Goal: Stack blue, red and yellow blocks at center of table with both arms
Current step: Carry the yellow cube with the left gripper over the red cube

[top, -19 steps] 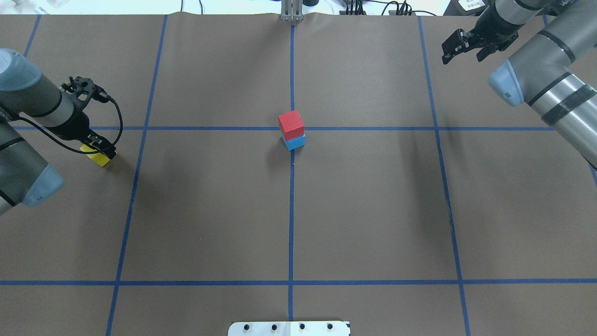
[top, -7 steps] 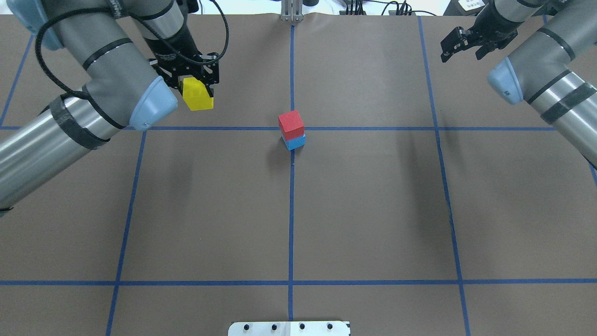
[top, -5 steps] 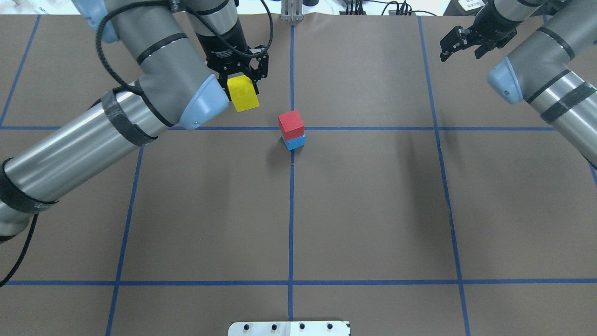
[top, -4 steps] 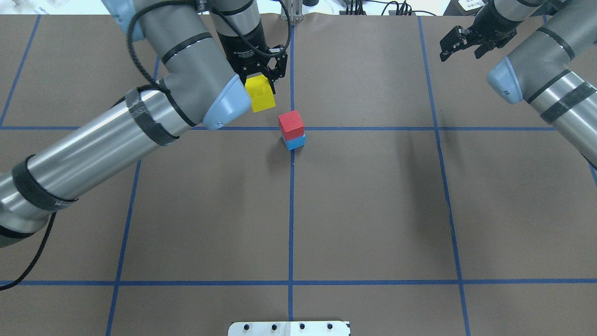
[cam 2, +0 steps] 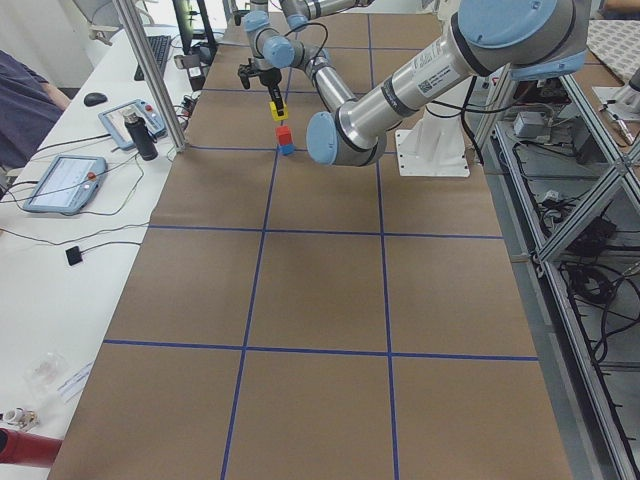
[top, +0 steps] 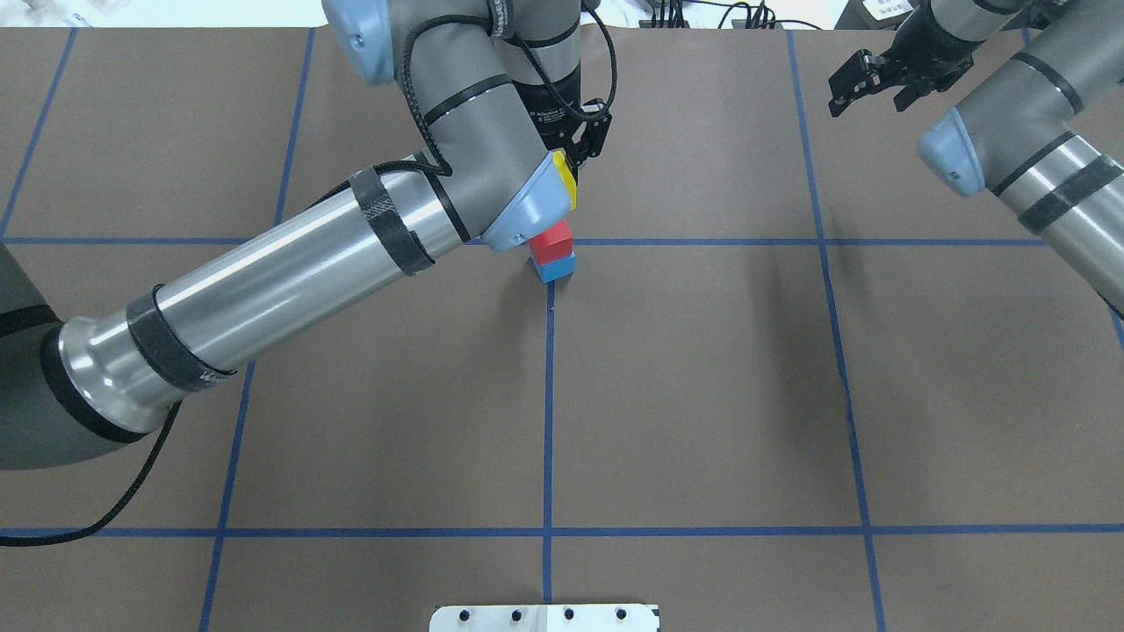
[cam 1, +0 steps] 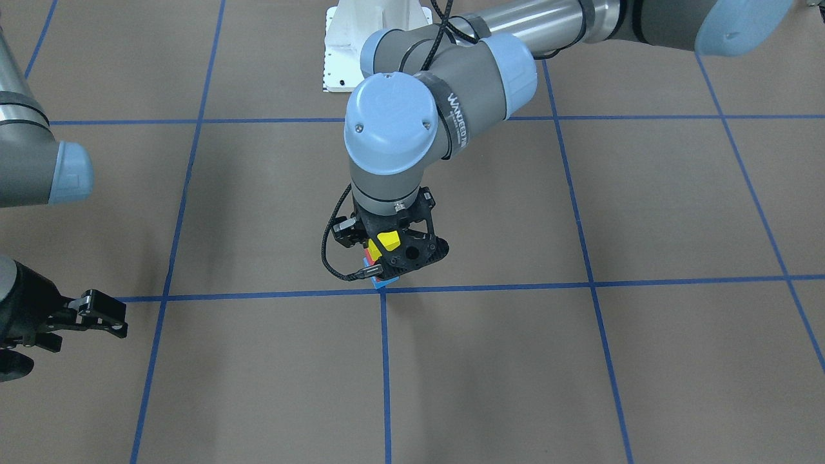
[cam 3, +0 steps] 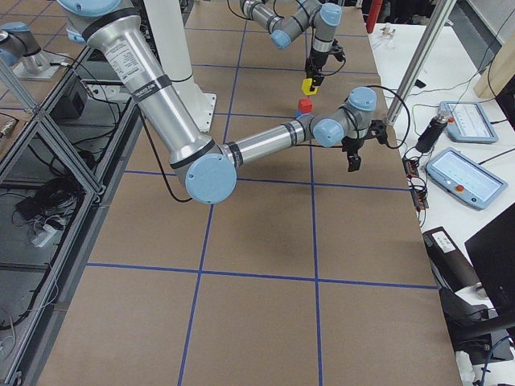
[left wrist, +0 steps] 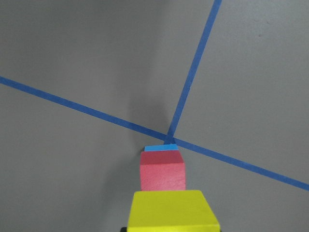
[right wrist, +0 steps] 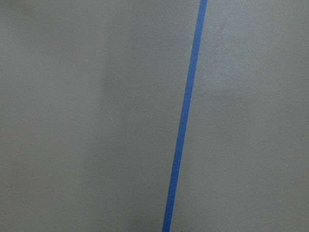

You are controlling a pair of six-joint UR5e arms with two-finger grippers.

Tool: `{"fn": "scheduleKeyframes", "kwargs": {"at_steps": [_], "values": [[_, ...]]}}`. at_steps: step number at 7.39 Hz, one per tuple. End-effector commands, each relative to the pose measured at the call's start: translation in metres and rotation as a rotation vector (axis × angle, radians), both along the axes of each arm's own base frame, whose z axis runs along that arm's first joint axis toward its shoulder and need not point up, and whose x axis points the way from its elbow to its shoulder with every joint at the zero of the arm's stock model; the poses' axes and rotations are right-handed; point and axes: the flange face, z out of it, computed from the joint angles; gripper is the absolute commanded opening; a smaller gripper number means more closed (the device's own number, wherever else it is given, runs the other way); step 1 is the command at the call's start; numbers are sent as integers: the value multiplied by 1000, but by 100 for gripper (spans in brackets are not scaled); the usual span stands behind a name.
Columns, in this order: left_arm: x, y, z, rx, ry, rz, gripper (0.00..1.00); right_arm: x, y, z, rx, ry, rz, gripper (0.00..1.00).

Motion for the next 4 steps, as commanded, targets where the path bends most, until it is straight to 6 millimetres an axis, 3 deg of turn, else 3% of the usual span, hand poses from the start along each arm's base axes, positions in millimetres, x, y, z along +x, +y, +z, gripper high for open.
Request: {"fn": "scheduleKeyframes", "kwargs": {"at_steps": [1, 4], "values": [[22, 1, 21, -17, -5, -7, 0, 0, 0, 1, -1, 2, 1, 99], [34, 11, 28, -26, -12, 7, 0, 1, 1, 3, -1, 2, 0, 99]]}}
